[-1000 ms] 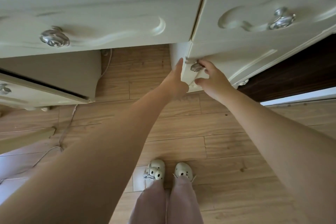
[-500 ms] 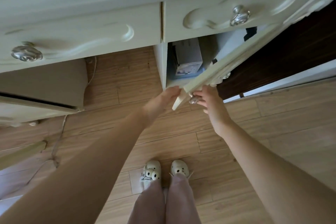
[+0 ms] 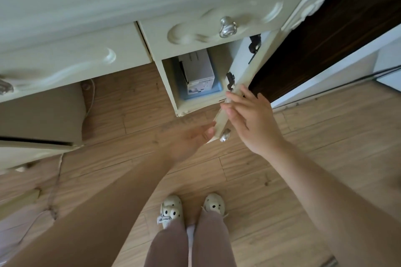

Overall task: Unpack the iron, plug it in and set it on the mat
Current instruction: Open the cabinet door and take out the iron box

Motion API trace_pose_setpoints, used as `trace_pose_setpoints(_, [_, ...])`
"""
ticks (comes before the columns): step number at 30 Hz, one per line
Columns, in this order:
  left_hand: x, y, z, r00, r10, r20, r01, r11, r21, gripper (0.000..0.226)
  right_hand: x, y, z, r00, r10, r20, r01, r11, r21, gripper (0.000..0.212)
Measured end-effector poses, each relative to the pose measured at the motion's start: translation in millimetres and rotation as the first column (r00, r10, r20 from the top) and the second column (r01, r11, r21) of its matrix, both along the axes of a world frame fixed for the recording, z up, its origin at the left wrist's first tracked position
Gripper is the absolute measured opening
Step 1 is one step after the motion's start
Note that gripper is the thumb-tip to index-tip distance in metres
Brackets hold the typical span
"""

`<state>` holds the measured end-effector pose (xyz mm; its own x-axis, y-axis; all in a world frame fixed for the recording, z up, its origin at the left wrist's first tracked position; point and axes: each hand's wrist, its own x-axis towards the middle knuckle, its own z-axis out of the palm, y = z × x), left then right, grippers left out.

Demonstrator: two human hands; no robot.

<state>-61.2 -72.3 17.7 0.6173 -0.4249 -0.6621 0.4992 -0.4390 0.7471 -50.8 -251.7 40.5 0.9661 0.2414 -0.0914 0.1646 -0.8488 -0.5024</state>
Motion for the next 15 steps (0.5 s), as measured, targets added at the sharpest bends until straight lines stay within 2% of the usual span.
trace_pose_setpoints(3, [-13.0, -19.0, 6.3, 0.996, 0.004, -0.093, -0.01, 0.998, -0.056, 0.05, -6.8, -17.5, 4.3, 0.999, 0.021, -0.026, -0.022, 0.999, -0.027, 0.058])
trace_pose_setpoints(7, [-25.4, -50.4, 3.4, 0.984, -0.007, -0.18, -0.011, 0.995, -0.098, 0.053, -15.7, -44.1, 11.9, 0.997, 0.05, -0.053, -0.056, 0.993, -0.104, 0.058])
trace_pose_setpoints(10, [-30.4, -65.5, -0.9, 0.984, 0.09, -0.153, -0.104, 0.991, -0.089, 0.06, -20.2, -60.6, 13.4, 0.993, 0.111, 0.032, -0.104, 0.981, -0.165, 0.062])
trace_pose_setpoints(12, [-32.9, -69.7, -2.4, 0.982, 0.144, -0.12, -0.151, 0.987, -0.053, 0.052, -22.6, -71.8, 13.8, 0.992, 0.114, 0.046, -0.105, 0.98, -0.17, 0.056])
trace_pose_setpoints(15, [-34.5, -75.0, -1.1, 0.969, 0.203, -0.145, -0.207, 0.978, -0.016, 0.042, -29.9, -97.0, 8.6, 0.993, 0.094, 0.075, -0.078, 0.978, -0.193, 0.049])
